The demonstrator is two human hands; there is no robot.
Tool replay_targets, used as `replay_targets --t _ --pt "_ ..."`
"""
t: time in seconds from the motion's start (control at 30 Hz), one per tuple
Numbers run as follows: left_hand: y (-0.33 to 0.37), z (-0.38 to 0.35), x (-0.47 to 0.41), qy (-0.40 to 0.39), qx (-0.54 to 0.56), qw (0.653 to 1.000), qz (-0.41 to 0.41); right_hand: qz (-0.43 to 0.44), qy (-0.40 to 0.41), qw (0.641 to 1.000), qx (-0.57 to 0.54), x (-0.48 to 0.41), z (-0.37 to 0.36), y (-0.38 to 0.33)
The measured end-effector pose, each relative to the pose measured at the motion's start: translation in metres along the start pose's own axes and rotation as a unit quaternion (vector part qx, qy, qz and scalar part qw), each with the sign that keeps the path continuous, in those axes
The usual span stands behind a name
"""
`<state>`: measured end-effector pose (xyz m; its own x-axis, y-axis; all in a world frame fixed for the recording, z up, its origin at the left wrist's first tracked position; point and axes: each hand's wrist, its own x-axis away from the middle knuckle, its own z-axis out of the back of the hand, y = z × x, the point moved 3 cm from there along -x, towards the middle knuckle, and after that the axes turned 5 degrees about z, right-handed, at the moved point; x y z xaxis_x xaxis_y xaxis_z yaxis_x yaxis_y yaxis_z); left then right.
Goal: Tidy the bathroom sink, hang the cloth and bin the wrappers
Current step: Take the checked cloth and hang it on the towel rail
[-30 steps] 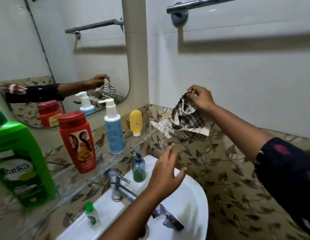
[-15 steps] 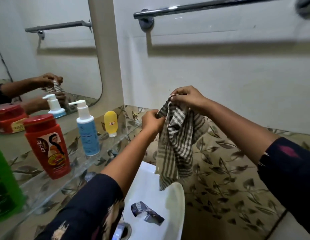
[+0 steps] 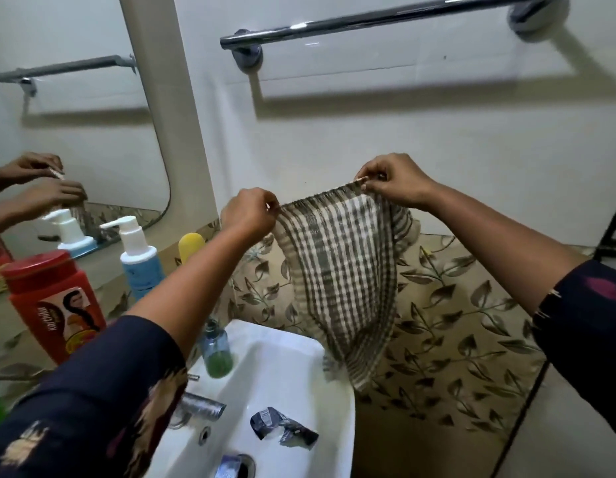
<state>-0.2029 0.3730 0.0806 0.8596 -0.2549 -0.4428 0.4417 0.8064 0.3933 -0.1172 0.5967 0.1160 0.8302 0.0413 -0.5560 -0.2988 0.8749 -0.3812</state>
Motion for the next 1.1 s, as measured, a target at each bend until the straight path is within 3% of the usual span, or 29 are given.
replay_targets --t 0.07,0.13,0.27,0.33,0.43,0.53,0.6,0.67,0.73,0.87,0.97,1.1 --pt "0.006 0.015 -0.003 0.030 0.012 0.999 0.007 0.013 0.038 0.999 0.037 0.003 0.005 -0.002" --pt "0.015 0.026 -0.006 0.035 0.116 0.992 0.031 0.017 0.091 0.991 0.092 0.007 0.007 -0.002" --pt "0.039 0.037 -0.008 0.000 0.362 0.927 0.093 -0.031 0.205 0.967 0.148 0.015 0.010 -0.002" --pt "0.050 0.041 -0.007 0.002 0.412 0.907 0.091 -0.064 0.207 0.959 0.184 0.018 0.011 0.001" --pt "0.061 0.050 -0.007 0.027 0.416 0.907 0.057 -0.123 0.181 0.941 0.257 0.020 0.018 0.007" --pt "0.063 0.054 -0.007 0.058 0.362 0.930 0.010 -0.160 0.185 0.936 0.253 0.018 0.033 0.014" --pt "0.060 0.060 -0.011 0.088 0.292 0.951 -0.049 -0.183 0.187 0.946 0.188 0.010 0.047 0.017" --pt "0.058 0.073 -0.014 0.143 0.217 0.958 -0.123 -0.202 0.196 0.960 0.007 -0.003 0.057 0.019" --pt "0.058 0.088 -0.019 0.204 0.160 0.946 -0.194 -0.222 0.207 0.932 -0.199 -0.015 0.064 0.013" --pt "0.071 0.098 -0.034 0.185 0.001 0.924 -0.334 -0.161 0.244 0.883 -0.368 -0.041 0.086 -0.009" --pt "0.078 0.099 -0.056 0.201 -0.199 0.887 -0.366 -0.086 0.342 0.876 -0.330 -0.060 0.108 -0.015" --pt "0.089 0.116 -0.081 0.275 -0.252 0.866 -0.333 0.108 0.383 0.906 -0.144 -0.069 0.128 -0.032"
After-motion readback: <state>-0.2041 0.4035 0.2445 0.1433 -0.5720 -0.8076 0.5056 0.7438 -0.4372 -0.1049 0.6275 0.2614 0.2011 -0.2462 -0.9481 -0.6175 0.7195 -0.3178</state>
